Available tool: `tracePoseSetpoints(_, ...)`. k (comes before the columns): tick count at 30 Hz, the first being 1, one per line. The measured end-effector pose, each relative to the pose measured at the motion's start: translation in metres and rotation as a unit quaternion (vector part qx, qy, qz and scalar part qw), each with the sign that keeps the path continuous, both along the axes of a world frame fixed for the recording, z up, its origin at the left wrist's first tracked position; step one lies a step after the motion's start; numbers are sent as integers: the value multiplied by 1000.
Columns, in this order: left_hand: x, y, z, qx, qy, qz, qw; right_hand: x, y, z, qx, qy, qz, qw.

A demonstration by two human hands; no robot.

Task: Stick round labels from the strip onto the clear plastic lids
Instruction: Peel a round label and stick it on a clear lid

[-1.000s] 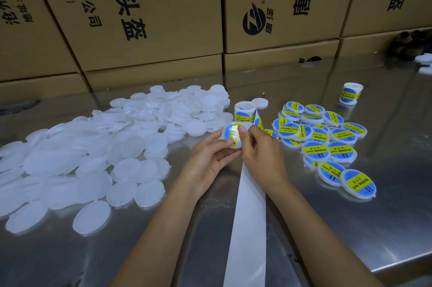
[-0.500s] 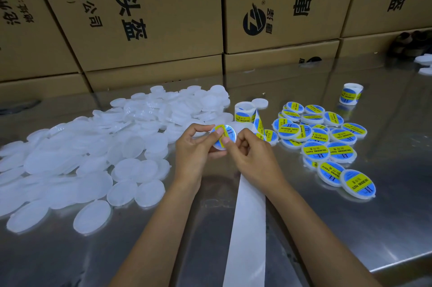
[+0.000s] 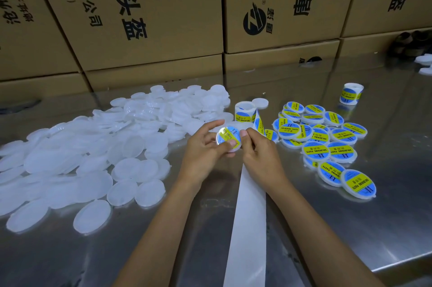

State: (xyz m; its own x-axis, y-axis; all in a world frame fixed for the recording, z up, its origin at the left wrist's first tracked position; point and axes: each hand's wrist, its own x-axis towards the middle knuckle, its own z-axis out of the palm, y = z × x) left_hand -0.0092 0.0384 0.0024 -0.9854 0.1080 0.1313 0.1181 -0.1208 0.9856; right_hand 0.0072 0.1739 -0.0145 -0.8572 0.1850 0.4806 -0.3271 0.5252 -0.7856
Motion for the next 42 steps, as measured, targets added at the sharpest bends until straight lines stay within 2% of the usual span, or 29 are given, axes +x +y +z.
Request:
tracePoseSetpoints(8,2,-2,3,7,13,82,997,2,-5,-3,-41,-37,63,996)
tracePoseSetpoints(13,3,0,2,41,0,116,992,0,-6,-8,33,-63,26,997)
tracePoseSetpoints(19,4,3,4,45,-8,104,994,-2,-5,-8,8,-42,15,999)
tracePoseSetpoints(28,5,3,3,44,-7,-48,998,-1,2,-4,-40,-30,-14,999)
tracePoseSetpoints(31,4,0,3,30,-1,-37,999,0,1,-4,-50,-30,-5,998)
tracePoseSetpoints(35,4,-2,4,44,-12,33,998,1,-3,-2,-79,-49,39,995)
tracePoseSetpoints(39,4,-3,5,59,-13,62,996,3,-7,-2,-27,-64,38,997)
tracePoseSetpoints(42,6,-1,4,71,-10,67,995,2,-5,-4,-25,-39,23,999)
